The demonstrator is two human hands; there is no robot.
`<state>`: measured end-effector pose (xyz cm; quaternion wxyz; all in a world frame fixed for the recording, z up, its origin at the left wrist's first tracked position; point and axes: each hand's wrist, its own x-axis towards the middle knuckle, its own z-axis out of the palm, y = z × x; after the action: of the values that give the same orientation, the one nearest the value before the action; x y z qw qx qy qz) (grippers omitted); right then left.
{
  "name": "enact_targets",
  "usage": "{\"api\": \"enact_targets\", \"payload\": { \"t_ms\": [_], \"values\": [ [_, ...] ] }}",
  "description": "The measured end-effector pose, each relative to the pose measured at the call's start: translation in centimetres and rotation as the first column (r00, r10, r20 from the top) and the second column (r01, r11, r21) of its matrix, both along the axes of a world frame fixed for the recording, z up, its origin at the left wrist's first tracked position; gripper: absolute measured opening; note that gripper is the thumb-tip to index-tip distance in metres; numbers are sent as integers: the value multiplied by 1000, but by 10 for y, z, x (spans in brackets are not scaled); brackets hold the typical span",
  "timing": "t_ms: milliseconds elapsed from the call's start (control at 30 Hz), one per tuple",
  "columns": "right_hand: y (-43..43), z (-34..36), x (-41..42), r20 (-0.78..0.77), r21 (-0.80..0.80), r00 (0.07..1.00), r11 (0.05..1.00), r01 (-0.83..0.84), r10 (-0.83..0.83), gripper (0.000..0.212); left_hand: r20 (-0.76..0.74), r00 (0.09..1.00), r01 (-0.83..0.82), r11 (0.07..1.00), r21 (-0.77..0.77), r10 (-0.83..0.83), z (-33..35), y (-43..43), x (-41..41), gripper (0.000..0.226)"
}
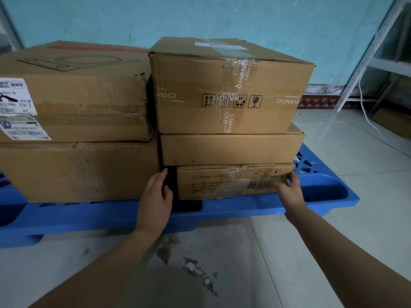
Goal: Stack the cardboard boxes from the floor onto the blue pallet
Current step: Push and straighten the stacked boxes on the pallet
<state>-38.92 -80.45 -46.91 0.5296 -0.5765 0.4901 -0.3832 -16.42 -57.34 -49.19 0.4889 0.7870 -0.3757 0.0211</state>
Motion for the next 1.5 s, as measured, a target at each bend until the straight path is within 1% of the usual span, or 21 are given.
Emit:
{"api": "enact_targets", "payload": {
  "t_ms": [67,167,233,300,333,367,500,667,833,933,1000,1033,1100,1133,1167,1200,1300,1333,1400,1433,1500],
  "values": [
    [-3,-4,-1,10,-16,1000,1000,11,-11,49,-73,996,46,999,27,-43,-4,-2,-2,49],
    [-6,-6,3,-16,-34,1000,999,-6,5,44,-122,989,93,995,31,-88,-7,-8,-8,52],
    [-6,-9,7,-52,-41,998,999,-21,19,48,-106,994,28,999,28,-25,-8,-13,-9,53],
    [-5,-11,9,-64,-56,998,998,-8,5,48,-16,998,-64,996,64,65,-9,-16,-9,52],
    [-4,-11,10,-67,-60,998,998,2,-6,50,16,996,-84,993,79,83,-10,-17,-9,53],
    [-2,-10,11,-71,-58,997,998,12,-16,53,10,997,-81,993,84,80,-10,-18,-10,56],
    [7,-10,16,-94,-54,995,998,24,-29,57,-111,992,-57,997,53,63,-12,-22,-14,66],
    [14,-9,24,-120,-46,992,999,16,-22,58,-180,978,-111,994,2,110,-9,-21,-13,57],
    [16,-11,27,-136,-40,991,999,-13,7,60,-225,971,-85,996,7,84,-7,-17,-7,52],
    [13,-8,26,-154,-25,988,1000,-2,-2,67,-249,967,-59,998,-5,56,0,-14,-8,49],
    [16,-6,31,-155,-21,984,997,80,-83,72,-262,964,-56,998,-34,45,8,-10,-3,40],
    [22,-6,36,-170,-16,972,986,163,-164,73,-259,964,-67,997,-38,55,12,-5,1,34],
    [38,-1,50,-233,-36,909,937,348,-347,69,-260,959,-132,990,-46,116,23,8,13,26],
    [49,3,59,-254,-58,882,916,397,-398,65,-276,947,-184,982,-50,164,28,16,22,26],
    [60,8,69,-249,-76,882,916,395,-401,62,-301,930,-236,971,-47,211,34,25,32,27],
    [71,12,81,-229,-92,901,929,358,-369,59,-327,911,-278,960,-40,250,39,36,44,30],
    [101,24,112,-175,-125,960,972,198,-218,59,-330,874,-380,925,-10,355,52,74,81,39],
    [108,29,121,-168,-139,970,978,153,-176,58,-317,853,-434,901,8,414,54,88,94,41],
    [117,39,136,-161,-153,983,986,62,-87,55,-330,778,-551,833,49,535,59,111,116,45],
    [121,43,143,-173,-158,984,987,20,-48,54,-347,748,-585,809,61,567,60,121,125,46],
    [128,45,152,-178,-154,984,988,-20,-8,54,-359,735,-592,803,75,575,58,137,137,49]
  ]
}}
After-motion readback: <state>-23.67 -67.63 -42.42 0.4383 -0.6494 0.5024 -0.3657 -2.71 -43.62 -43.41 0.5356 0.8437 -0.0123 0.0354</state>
